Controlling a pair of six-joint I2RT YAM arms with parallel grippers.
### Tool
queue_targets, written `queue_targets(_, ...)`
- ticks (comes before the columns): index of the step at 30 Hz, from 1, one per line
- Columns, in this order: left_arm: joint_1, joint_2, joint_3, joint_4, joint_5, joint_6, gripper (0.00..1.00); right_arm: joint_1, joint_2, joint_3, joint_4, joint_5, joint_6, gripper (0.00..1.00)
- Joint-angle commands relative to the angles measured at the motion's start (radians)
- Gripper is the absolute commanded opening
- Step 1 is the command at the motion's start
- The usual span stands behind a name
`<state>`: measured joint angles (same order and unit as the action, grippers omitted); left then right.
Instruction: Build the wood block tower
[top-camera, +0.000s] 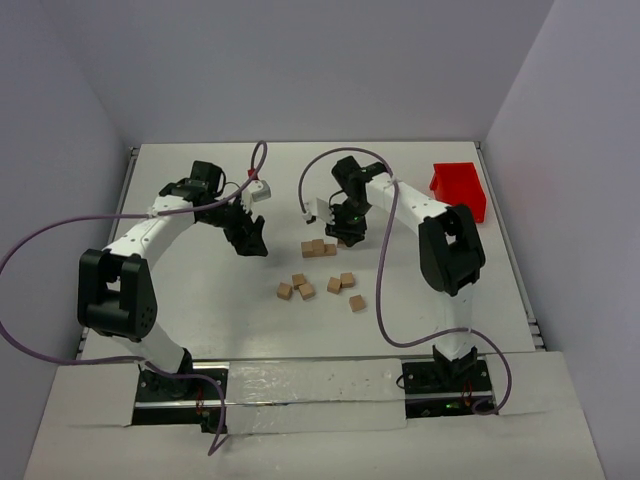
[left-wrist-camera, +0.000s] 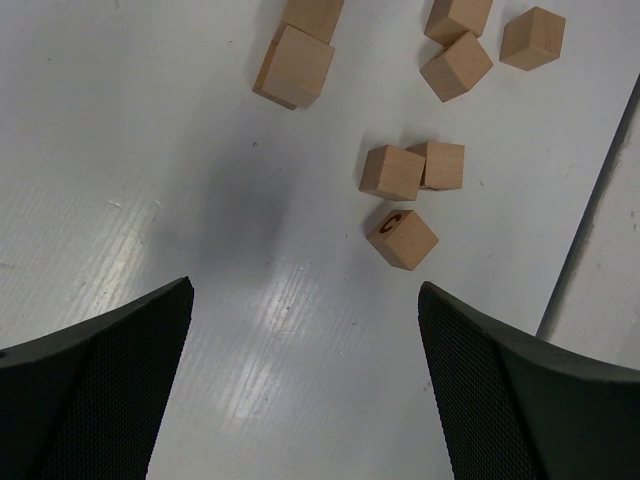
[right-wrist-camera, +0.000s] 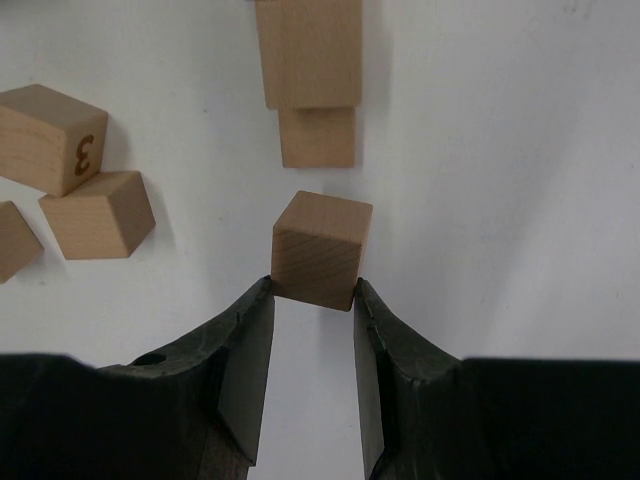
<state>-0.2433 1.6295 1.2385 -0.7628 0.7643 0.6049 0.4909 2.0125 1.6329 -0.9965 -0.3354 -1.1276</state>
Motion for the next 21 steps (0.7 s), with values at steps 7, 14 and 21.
queue_targets(7, 0.012, -0.023, -0.015, 0.033, 0.033, 0.022, 0.99, 0.053, 0.073, 0.113, -0.061, 0.016, -0.005, 0.01)
queue_targets(14, 0.018, -0.035, -0.027, 0.043, 0.032, 0.023, 0.99, 0.069, 0.099, 0.143, -0.068, 0.01, -0.011, 0.02)
queue_targets(21, 0.024, -0.027, -0.026, 0.045, 0.036, 0.026, 0.99, 0.081, 0.124, 0.165, -0.073, 0.003, -0.01, 0.03)
